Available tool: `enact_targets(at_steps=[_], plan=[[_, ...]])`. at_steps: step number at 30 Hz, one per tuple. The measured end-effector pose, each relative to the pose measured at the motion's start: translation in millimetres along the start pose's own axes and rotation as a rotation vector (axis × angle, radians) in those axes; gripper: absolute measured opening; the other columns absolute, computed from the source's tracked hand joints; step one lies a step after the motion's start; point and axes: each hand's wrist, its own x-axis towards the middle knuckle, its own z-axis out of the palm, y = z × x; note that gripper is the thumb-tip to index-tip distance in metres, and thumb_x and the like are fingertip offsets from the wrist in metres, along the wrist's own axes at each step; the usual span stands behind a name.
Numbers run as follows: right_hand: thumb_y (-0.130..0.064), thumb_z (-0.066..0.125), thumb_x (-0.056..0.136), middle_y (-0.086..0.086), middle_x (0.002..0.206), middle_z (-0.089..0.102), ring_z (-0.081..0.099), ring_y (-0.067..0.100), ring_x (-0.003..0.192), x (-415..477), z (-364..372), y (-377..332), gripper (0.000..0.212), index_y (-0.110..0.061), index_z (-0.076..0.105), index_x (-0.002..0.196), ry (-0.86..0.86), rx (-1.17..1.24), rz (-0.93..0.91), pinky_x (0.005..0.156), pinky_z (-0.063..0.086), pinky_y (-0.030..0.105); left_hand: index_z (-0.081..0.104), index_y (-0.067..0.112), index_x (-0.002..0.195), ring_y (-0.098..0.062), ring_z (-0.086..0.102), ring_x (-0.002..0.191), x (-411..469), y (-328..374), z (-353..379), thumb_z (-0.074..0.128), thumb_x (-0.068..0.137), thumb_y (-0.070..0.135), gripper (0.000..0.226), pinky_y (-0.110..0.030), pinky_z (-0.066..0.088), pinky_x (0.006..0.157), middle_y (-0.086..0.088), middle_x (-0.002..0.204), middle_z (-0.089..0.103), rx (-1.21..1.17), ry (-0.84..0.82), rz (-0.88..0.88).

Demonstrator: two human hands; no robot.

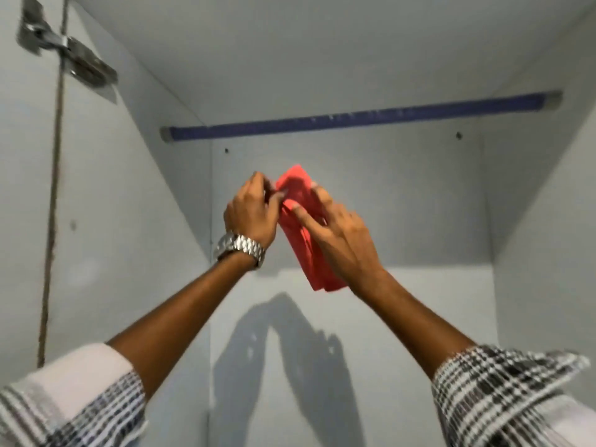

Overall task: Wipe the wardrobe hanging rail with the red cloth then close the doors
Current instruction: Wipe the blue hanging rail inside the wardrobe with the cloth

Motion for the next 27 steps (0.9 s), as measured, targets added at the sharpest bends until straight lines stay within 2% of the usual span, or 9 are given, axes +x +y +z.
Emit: enact_targets(at_steps=[4,6,9,11,14,17,20,22,27], plan=[[-0.013,0.049,0.099,0.021,0.158,0.032,0.059,0.037,0.097,106,19,4,0.045,-0.022,0.048,0.143,0.046,-0.153,0.025,0.070,0.049,0.042,0.062,0.012,0.094,-0.032,0.067,0.087,101,-16,-14,0.065,0.088,0.016,0.008,-0.039,0.052,0.072,-0.008,0.094,0.072,-0.037,0.097,0.139],[-0.017,0.044,0.100,0.020,0.152,0.038,0.058,0.037,0.102,142,28,1,0.040,-0.023,0.050,0.139,0.036,-0.199,0.087,0.077,0.049,0.045,0.063,0.010,0.098,-0.033,0.067,0.090,135,-22,-14,0.063,0.088,0.009,0.010,-0.042,0.055,0.077,-0.012,0.097,0.072,-0.029,0.106,0.169],[-0.022,0.061,0.094,0.016,0.136,0.052,0.058,0.036,0.111,173,40,-4,0.042,-0.019,0.056,0.135,0.094,-0.287,0.151,0.085,0.051,0.049,0.067,0.011,0.104,-0.034,0.067,0.093,161,-32,-8,0.064,0.092,0.011,0.013,-0.044,0.056,0.076,-0.013,0.104,0.072,0.068,0.080,0.225],[-0.023,0.067,0.087,0.016,0.132,0.059,0.055,0.035,0.121,181,52,-12,0.046,-0.012,0.060,0.131,0.170,-0.347,0.091,0.096,0.048,0.052,0.068,0.015,0.108,-0.035,0.063,0.100,164,-40,-2,0.060,0.096,0.016,0.014,-0.044,0.053,0.075,-0.012,0.107,0.072,0.152,0.119,0.327],[-0.016,0.053,0.095,0.026,0.154,0.037,0.033,0.041,0.143,184,76,-22,0.064,-0.002,0.030,0.153,0.177,-0.305,0.005,0.120,0.025,0.053,0.062,0.015,0.123,-0.038,0.057,0.114,153,-58,8,0.050,0.103,0.029,0.027,-0.046,0.049,0.089,-0.015,0.118,0.069,0.246,0.205,0.374],[-0.010,0.033,0.103,0.025,0.162,0.020,0.019,0.041,0.149,183,93,-17,0.059,0.002,0.011,0.156,0.105,-0.251,0.090,0.126,0.006,0.050,0.056,0.009,0.133,-0.039,0.054,0.123,137,-83,21,0.036,0.105,0.034,0.042,-0.052,0.045,0.105,-0.018,0.129,0.064,0.280,0.212,0.282],[-0.016,0.052,0.093,0.020,0.152,0.038,0.036,0.039,0.138,192,93,-4,0.072,0.000,0.019,0.155,0.094,-0.289,0.035,0.121,0.023,0.049,0.043,0.004,0.146,-0.038,0.042,0.142,125,-95,31,0.037,0.099,0.031,0.054,-0.053,0.031,0.122,-0.020,0.149,0.051,0.249,0.171,0.262],[-0.026,0.064,0.086,0.016,0.144,0.047,0.045,0.035,0.130,200,90,6,0.077,-0.004,0.029,0.151,0.092,-0.309,-0.007,0.115,0.032,0.045,0.030,0.005,0.154,-0.036,0.029,0.150,120,-95,37,0.042,0.095,0.033,0.067,-0.051,0.022,0.126,-0.018,0.159,0.037,0.262,0.152,0.278],[-0.024,0.060,0.092,0.020,0.156,0.036,0.034,0.039,0.143,195,96,29,0.075,-0.002,0.023,0.154,0.091,-0.400,-0.062,0.123,0.023,0.047,0.014,0.001,0.158,-0.035,0.012,0.156,111,-83,57,0.038,0.093,0.044,0.082,-0.050,0.013,0.129,-0.019,0.167,0.015,0.325,0.173,0.277]])
